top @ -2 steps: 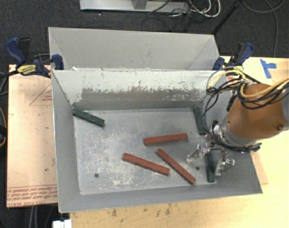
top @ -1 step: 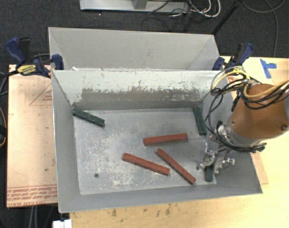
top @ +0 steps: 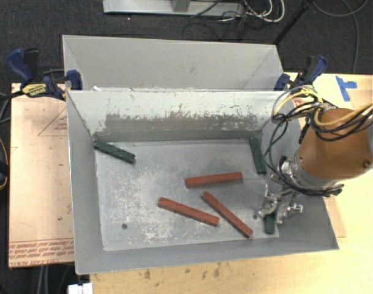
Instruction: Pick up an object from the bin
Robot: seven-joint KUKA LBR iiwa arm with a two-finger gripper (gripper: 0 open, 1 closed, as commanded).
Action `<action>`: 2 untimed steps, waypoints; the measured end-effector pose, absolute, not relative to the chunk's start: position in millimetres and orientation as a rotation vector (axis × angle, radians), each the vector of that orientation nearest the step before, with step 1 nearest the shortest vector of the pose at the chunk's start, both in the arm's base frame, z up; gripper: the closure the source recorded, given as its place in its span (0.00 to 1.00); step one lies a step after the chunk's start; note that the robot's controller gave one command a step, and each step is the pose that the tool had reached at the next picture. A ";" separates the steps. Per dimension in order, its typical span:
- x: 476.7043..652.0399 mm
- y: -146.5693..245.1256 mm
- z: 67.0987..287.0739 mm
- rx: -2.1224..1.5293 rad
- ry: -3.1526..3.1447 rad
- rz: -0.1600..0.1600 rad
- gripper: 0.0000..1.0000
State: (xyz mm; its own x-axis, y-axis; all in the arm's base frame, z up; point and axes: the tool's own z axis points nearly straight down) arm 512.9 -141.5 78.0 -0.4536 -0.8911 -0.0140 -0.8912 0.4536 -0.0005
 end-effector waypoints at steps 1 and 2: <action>512.8 -140.7 79.0 -1.638 2.667 0.011 1.00; 510.7 -140.4 86.3 -1.643 2.672 0.014 1.00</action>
Offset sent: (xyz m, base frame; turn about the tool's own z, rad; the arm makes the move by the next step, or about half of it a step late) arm 0.0000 0.0001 0.0651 0.0000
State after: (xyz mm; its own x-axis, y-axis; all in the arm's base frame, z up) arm 510.7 -140.4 86.3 -0.4514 -0.8923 -0.0087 -0.8923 0.4514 0.0055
